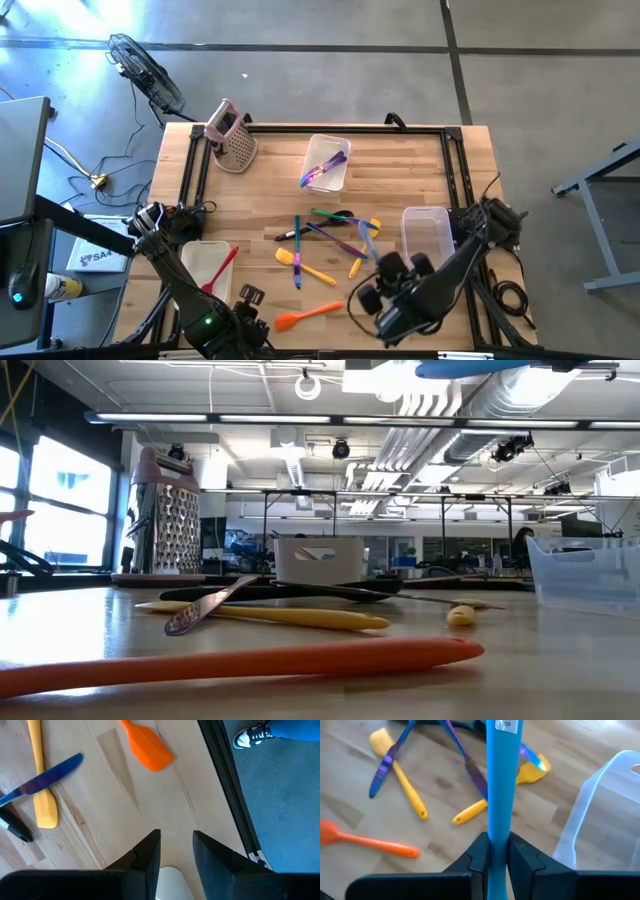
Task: Pick & Place Kitchen Items
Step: Put the blue serving spoon into the transparent bin
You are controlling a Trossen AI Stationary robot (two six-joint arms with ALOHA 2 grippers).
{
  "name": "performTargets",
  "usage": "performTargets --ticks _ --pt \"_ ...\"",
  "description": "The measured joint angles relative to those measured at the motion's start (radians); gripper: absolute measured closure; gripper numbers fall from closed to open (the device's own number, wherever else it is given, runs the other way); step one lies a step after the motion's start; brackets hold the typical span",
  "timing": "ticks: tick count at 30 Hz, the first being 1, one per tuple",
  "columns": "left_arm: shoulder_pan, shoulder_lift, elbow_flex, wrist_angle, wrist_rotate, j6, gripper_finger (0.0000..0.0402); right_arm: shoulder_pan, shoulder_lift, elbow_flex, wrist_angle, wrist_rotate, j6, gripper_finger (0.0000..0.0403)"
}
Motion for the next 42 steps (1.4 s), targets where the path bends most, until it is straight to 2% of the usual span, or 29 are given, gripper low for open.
performTargets --ticks 8,14,20,24,29,36,42 --pt "0.0 0.0 0.0 -0.007 0.0 0.011 0.0293 -0.028 -0.245 -0.327 -0.004 -0.057 0.115 0.0364" --pt "0.001 0.0 0.0 -0.007 -0.004 0.123 0.0293 -0.062 -0.432 -0.536 -0.004 -0.077 0.191 0.0364" --pt "0.01 0.0 0.0 -0.004 -0.112 0.23 0.0293 -0.149 -0.558 -0.72 -0.004 -0.076 0.186 0.0364" --pt "0.046 0.0 0.0 -0.004 -0.113 0.228 0.0293 -0.197 -0.578 -0.828 -0.003 -0.113 0.185 0.0361" --pt "0.086 0.0 -0.001 -0.005 -0.041 0.185 0.0293 -0.207 -0.578 -0.91 0.067 -0.12 0.179 0.036" --pt "0.092 0.0 -0.001 0.0 -0.002 0.165 0.0293 -0.202 -0.577 -0.958 0.151 -0.133 0.176 0.0359" --pt "0.092 0.0 -0.001 0.046 0.012 0.071 0.0293 -0.205 -0.577 -0.991 0.178 -0.155 0.176 0.0359"
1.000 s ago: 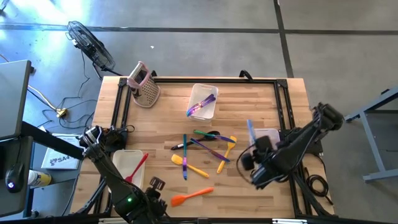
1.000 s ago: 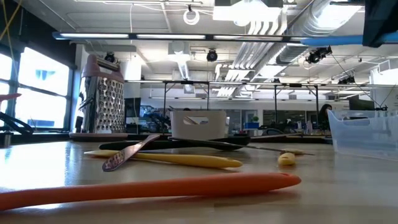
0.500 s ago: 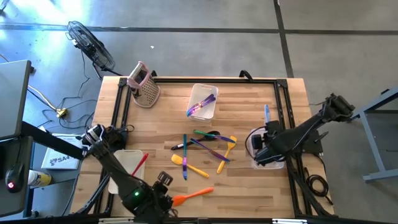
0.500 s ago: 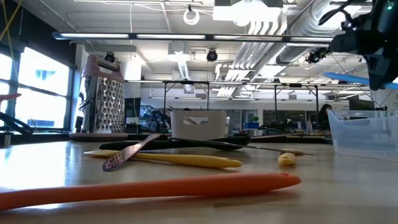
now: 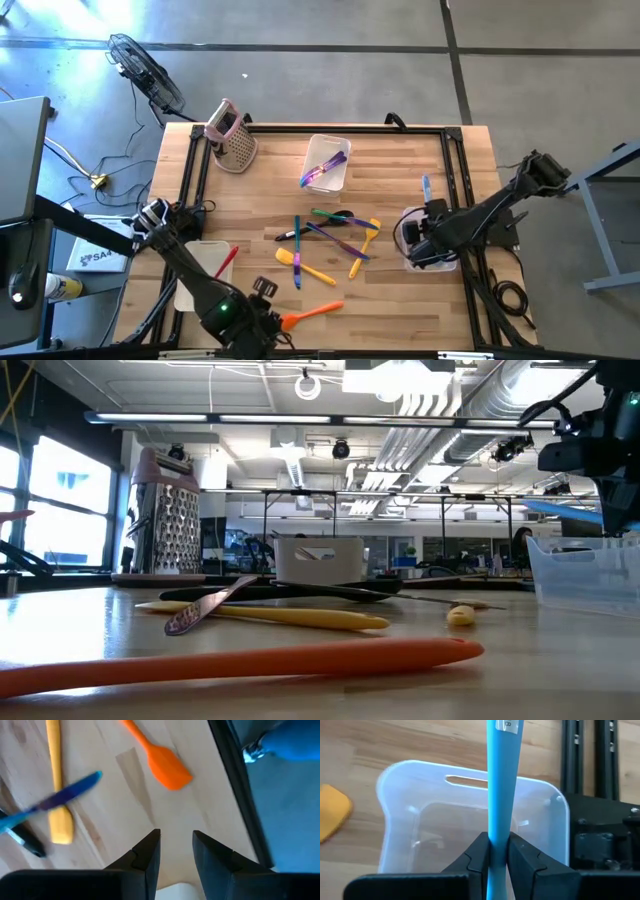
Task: Pick & Place Kitchen Items
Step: Put the blue serving spoon into the transparent bin
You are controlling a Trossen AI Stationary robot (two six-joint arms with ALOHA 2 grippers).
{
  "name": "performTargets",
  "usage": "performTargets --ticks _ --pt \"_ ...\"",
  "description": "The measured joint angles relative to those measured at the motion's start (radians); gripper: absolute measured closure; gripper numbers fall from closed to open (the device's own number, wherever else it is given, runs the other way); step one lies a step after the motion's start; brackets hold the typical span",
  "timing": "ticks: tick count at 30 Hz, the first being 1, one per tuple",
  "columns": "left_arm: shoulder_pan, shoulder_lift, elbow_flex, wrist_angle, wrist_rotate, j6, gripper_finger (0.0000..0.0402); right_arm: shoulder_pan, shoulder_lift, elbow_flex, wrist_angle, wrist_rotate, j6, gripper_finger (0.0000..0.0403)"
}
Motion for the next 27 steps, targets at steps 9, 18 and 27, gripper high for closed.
performTargets --ticks 9,18,27 --pt "0.0 0.0 0.0 0.008 0.025 -0.243 0.0293 0.001 0.0 -0.004 0.02 -0.034 0.0 0.0329" --pt "0.001 0.0 0.0 0.007 -0.025 -0.224 0.0293 0.0 0.0 -0.004 0.096 -0.11 -0.125 0.031" --pt "0.034 0.0 0.0 0.002 -0.264 -0.181 0.0293 0.016 -0.044 -0.004 0.099 0.101 -0.155 0.0308"
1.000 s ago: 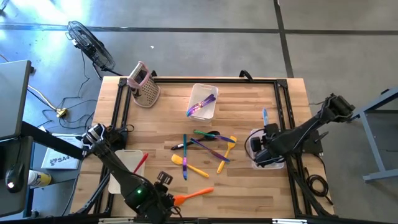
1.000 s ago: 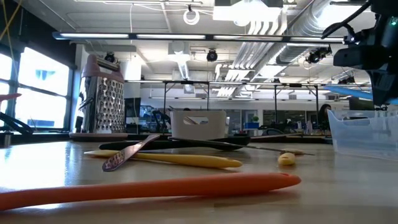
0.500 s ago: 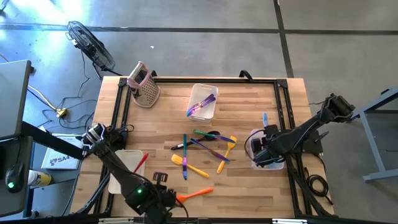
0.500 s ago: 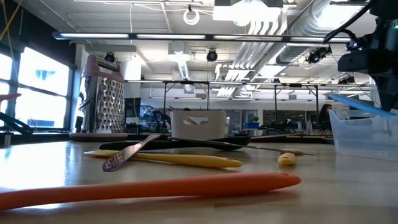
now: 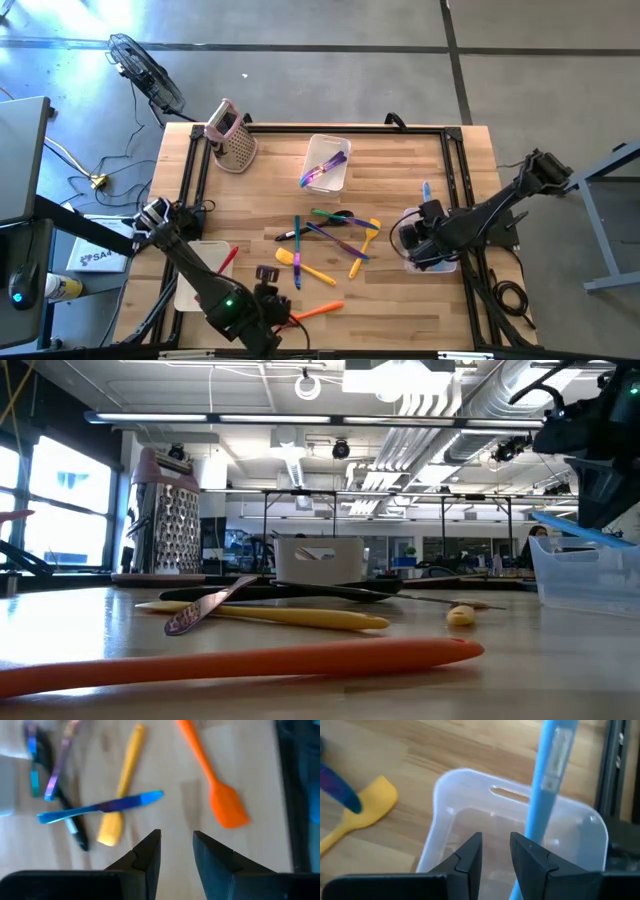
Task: Pick & Place Kitchen Items
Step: Put the blue serving spoon into the transparent bin, then put the blue table knife into the top white bin
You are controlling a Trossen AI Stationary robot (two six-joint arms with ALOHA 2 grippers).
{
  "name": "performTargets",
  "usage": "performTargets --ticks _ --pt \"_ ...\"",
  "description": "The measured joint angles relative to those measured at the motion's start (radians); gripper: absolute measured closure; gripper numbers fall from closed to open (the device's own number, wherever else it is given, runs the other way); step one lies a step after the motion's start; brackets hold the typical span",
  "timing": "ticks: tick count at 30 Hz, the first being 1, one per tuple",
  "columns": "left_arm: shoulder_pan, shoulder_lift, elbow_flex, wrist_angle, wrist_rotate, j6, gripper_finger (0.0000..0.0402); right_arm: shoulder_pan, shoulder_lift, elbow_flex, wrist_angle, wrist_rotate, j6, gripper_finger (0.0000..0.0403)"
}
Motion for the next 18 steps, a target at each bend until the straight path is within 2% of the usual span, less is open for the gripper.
performTargets --ticks 6,10,14,18 --pt "0.029 0.0 0.0 0.004 -0.053 0.024 0.0293 0.001 -0.061 0.0 0.043 0.019 -0.11 0.0308" --pt "0.073 0.007 0.0 0.004 -0.085 0.029 0.0288 0.023 -0.107 0.0 0.109 0.093 -0.199 0.0308" --pt "0.13 0.02 -0.024 0.03 -0.077 0.084 0.0256 0.051 -0.159 0.0 0.193 0.178 -0.3 0.0308" --pt "0.194 0.009 -0.077 0.079 -0.001 0.134 0.0201 0.073 -0.213 0.0 0.29 0.252 -0.444 0.0308"
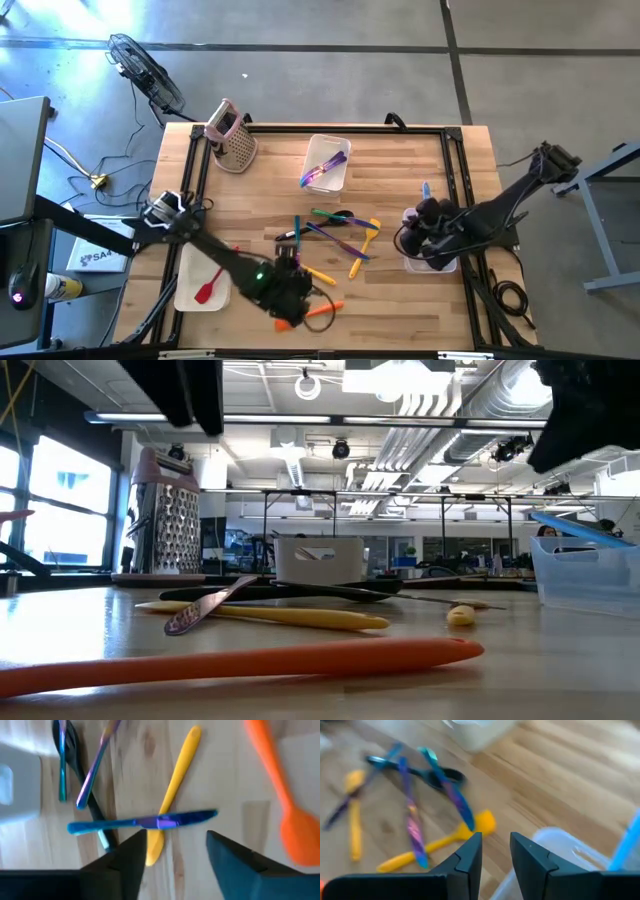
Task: Pick & Place Kitchen Items
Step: Put the blue table knife into the top white bin
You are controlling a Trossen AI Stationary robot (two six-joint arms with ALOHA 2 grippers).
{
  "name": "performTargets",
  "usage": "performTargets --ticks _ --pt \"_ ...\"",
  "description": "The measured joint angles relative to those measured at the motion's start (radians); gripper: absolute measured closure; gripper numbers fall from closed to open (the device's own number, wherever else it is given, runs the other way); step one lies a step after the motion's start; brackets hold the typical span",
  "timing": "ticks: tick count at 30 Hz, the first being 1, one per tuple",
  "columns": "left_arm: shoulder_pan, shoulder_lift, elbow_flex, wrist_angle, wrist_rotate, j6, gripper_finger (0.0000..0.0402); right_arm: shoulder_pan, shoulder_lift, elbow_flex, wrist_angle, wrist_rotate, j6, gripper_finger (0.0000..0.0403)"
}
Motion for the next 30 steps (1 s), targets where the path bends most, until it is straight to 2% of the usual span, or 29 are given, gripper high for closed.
performTargets --ticks 4,7,13,17,20,23,30 --pt "0.069 -0.016 -0.002 0.009 0.092 0.049 0.0142 -0.001 -0.047 0.0 0.12 0.061 -0.19 0.0308" --pt "0.125 -0.017 -0.002 0.037 0.182 0.124 0.0113 -0.001 -0.067 0.0 0.234 0.109 -0.372 0.0308" --pt "0.231 -0.018 -0.002 0.147 0.326 0.352 0.0101 -0.001 -0.071 0.0 0.461 0.096 -0.656 0.0308" --pt "0.291 -0.018 -0.002 0.221 0.386 0.529 0.0101 -0.001 -0.07 0.0 0.548 -0.012 -0.71 0.0308" --pt "0.332 -0.019 -0.002 0.232 0.345 0.641 0.0101 0.012 -0.069 0.0 0.582 -0.07 -0.711 0.0308" --pt "0.38 -0.016 -0.002 0.233 0.328 0.691 0.0101 0.039 -0.069 0.0 0.609 -0.074 -0.711 0.0308" --pt "0.477 0.021 -0.001 0.24 0.439 0.705 0.0101 0.112 -0.059 0.0 0.647 -0.011 -0.73 0.0308"
